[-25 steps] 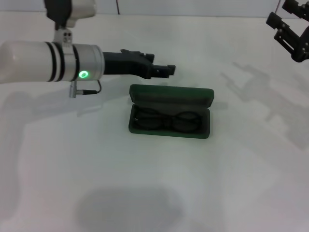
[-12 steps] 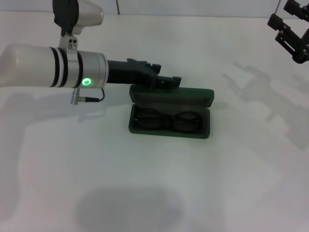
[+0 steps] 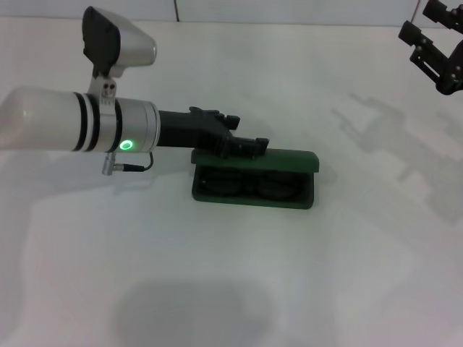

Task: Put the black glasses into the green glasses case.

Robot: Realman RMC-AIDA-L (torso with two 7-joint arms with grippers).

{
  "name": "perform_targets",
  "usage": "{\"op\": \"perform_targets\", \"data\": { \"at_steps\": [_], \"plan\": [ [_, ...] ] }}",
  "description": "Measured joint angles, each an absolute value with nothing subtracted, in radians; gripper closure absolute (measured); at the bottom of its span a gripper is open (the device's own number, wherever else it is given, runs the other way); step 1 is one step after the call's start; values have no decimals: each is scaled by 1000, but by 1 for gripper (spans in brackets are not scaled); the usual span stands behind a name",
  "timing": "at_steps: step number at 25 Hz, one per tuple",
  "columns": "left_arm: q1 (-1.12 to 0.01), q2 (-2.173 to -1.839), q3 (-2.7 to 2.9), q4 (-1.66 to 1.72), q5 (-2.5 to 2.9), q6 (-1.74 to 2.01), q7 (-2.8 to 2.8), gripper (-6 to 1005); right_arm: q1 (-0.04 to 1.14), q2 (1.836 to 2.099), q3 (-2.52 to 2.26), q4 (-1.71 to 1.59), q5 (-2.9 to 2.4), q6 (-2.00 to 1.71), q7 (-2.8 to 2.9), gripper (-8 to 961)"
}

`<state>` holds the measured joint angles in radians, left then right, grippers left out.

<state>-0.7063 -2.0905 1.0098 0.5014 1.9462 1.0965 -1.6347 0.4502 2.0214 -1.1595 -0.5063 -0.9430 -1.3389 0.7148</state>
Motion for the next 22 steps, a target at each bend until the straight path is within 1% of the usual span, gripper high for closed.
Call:
{"op": "perform_targets", "data": {
  "at_steps": [13,18,20,22],
  "plan": [
    [-656,-2095,1034,502,1828,1111,-1489,160,454,2019,-1175,-508,-951,-1345,711,380],
    [-547,-2084,1023,526,1534,1341,-1215,160,456,2009,-1242,-557,-1040,-1372,730,375],
    [-491,-2078,1022,527,1447,1435,-1118,160,466,2008,-1248,-580,-1122,-1378,770,374],
    [-442,-2065,1022,527,1410,1541,-1064,160,481,2012,-1252,-586,-1183,-1390,816,372]
  ]
}}
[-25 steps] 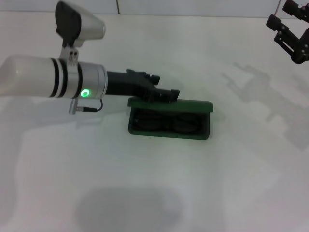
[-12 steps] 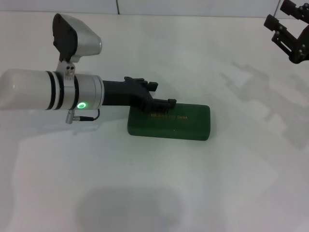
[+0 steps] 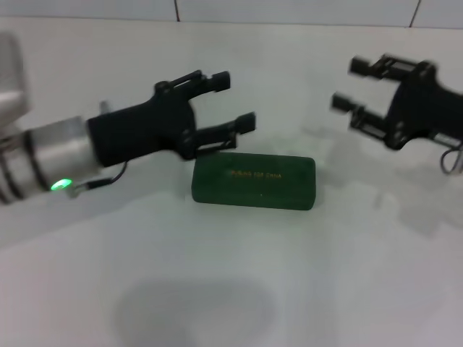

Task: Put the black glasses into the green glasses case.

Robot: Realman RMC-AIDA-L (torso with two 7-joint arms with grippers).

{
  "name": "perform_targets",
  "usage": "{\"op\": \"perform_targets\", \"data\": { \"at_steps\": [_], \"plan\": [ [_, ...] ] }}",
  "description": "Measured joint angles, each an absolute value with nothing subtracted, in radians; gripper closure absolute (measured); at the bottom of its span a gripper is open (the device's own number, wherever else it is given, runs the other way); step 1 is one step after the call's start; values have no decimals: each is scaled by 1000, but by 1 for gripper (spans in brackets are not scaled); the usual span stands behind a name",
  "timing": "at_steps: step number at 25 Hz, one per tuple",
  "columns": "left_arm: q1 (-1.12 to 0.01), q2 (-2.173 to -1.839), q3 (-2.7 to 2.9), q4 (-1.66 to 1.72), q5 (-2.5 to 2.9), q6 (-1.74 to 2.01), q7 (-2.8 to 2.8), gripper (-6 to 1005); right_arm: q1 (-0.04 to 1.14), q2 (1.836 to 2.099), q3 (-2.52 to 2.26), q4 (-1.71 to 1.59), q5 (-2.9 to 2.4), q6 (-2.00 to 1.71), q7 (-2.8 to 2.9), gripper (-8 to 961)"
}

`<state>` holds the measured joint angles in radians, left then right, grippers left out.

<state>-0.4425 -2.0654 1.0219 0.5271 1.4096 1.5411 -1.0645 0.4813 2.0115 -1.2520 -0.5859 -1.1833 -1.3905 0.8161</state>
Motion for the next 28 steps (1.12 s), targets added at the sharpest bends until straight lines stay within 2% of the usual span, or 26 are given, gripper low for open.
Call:
{"op": "perform_targets", "data": {
  "at_steps": [4,6,9,14,17,28],
  "plan": [
    [-407,-2042,1021,527,1397,1697,-1048,160,518,2013,-1311,-574,-1244,-1402,889,368],
    [-405,-2041,1022,528,1398,1722,-1041,160,551,2008,-1338,-555,-1277,-1431,929,366],
    [-365,-2021,1025,540,1407,1820,-989,160,624,2005,-1344,-487,-1319,-1500,957,363],
    [-337,-2012,1029,550,1443,1841,-974,160,657,2005,-1345,-456,-1351,-1535,956,131],
    [-331,-2016,1026,551,1468,1842,-959,160,658,2011,-1346,-456,-1354,-1535,953,62],
    [-324,-2016,1024,544,1485,1843,-945,160,643,2023,-1347,-454,-1350,-1526,950,62]
  ]
}}
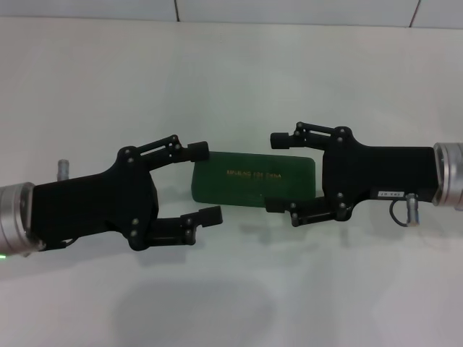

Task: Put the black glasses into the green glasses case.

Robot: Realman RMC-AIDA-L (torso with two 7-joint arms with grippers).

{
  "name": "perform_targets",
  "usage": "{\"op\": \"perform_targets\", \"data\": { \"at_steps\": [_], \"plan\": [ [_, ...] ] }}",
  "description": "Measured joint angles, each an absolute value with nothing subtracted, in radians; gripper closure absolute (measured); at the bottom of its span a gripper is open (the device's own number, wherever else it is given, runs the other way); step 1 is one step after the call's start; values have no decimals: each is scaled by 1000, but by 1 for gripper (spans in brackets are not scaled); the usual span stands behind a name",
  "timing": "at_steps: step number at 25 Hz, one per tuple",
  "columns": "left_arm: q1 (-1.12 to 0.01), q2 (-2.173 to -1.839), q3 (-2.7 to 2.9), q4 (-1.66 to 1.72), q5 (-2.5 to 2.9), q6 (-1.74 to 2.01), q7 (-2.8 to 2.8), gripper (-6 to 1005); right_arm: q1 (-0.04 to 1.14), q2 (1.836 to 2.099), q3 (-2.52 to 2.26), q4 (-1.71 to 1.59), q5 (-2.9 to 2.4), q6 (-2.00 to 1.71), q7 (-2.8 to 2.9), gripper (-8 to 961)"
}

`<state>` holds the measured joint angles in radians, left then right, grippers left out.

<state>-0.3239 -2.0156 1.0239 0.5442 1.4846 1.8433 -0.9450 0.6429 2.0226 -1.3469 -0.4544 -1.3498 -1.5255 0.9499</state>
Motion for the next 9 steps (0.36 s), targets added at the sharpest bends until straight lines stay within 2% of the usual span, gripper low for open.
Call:
{"op": "perform_targets", "data": {
  "at_steps": [9],
  "plan": [
    [-315,-2023,1023,543,1480,1844,-936,160,645,2027,-1359,-456,-1348,-1512,937,62]
  ]
}}
